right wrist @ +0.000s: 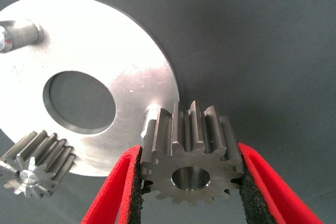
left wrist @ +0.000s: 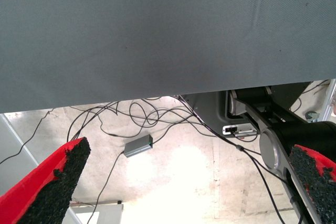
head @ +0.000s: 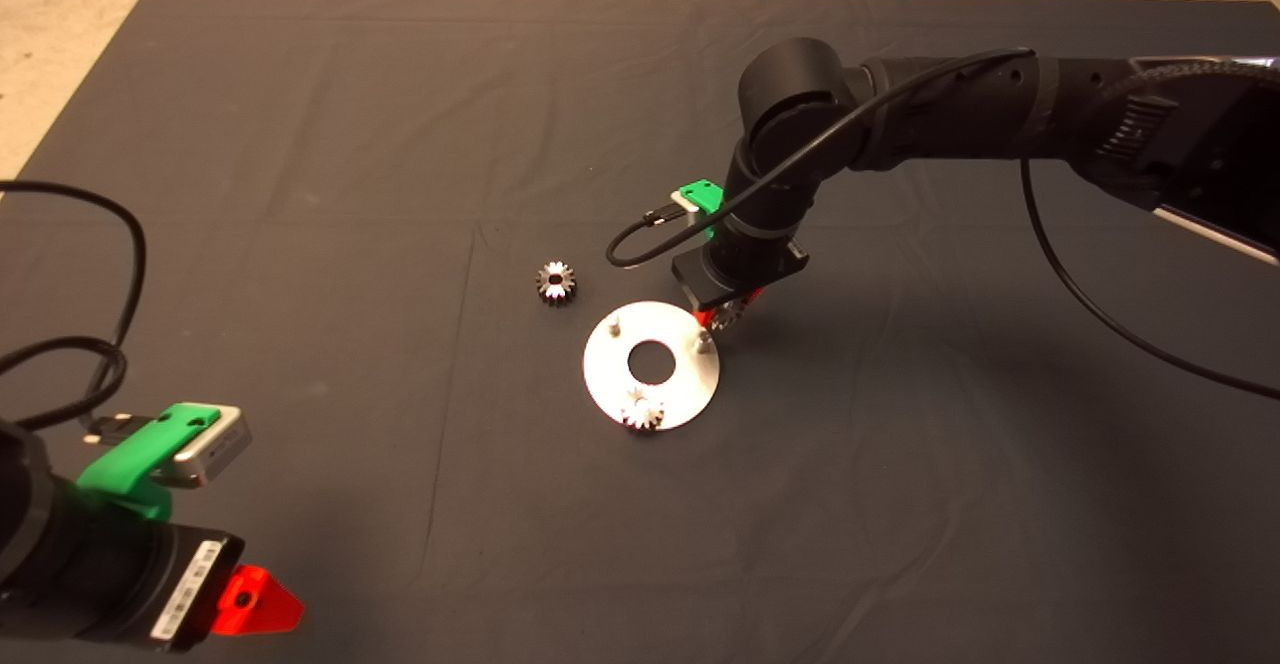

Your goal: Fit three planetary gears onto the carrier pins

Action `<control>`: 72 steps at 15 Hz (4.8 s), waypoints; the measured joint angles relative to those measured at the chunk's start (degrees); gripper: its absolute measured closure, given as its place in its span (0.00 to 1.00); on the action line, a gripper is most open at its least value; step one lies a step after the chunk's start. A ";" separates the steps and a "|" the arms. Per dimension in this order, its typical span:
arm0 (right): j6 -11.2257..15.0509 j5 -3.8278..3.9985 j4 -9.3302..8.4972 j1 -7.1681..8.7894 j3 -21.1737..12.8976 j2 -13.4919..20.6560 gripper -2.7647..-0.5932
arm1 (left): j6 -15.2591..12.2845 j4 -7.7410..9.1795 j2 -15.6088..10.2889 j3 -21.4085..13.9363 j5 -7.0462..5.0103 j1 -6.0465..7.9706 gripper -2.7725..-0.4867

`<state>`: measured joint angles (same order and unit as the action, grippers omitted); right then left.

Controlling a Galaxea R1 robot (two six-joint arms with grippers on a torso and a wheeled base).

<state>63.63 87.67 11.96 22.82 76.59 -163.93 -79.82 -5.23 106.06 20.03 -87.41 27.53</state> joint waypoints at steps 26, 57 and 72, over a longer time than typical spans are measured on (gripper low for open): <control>-0.11 0.02 -1.74 -0.15 2.56 -2.74 0.78 | 0.00 0.35 -0.20 -0.24 0.00 0.00 0.00; 0.04 0.02 -2.56 -1.41 2.76 -2.91 0.78 | 0.00 0.52 -0.20 -0.30 0.00 0.00 0.00; 0.04 0.02 -2.56 -1.41 2.76 -2.91 0.78 | 1.29 0.68 -2.14 -0.30 0.00 0.00 0.00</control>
<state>63.67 87.70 9.40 21.41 79.35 -166.84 -78.53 -4.55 103.92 19.72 -87.41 27.53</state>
